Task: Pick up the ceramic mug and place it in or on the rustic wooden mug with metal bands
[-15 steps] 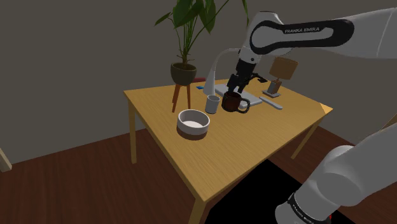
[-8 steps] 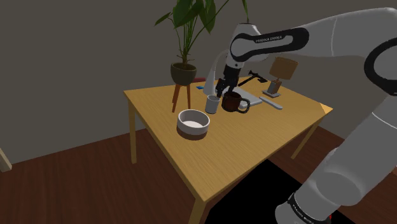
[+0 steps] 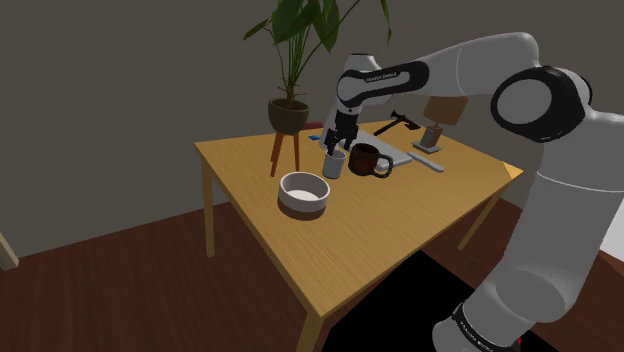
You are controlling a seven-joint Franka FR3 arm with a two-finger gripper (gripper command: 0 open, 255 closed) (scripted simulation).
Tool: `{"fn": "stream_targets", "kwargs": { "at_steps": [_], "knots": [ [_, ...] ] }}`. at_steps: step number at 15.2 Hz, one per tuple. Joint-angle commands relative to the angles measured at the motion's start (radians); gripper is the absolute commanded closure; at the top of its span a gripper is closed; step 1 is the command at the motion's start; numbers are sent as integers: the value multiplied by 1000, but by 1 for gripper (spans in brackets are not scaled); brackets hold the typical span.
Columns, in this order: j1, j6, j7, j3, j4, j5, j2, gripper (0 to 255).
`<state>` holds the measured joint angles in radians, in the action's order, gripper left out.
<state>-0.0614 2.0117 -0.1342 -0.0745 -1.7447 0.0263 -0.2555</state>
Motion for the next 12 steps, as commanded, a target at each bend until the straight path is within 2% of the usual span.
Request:
{"fn": "stream_targets", "kwargs": {
  "at_steps": [1,4,12],
  "knots": [
    [-4,-2,1,-4,86,4,-89,0],
    [-13,-20,-1,-10,224,9,-216,0],
    [-17,64,-2,-10,178,7,-255,0]
  ]
}}
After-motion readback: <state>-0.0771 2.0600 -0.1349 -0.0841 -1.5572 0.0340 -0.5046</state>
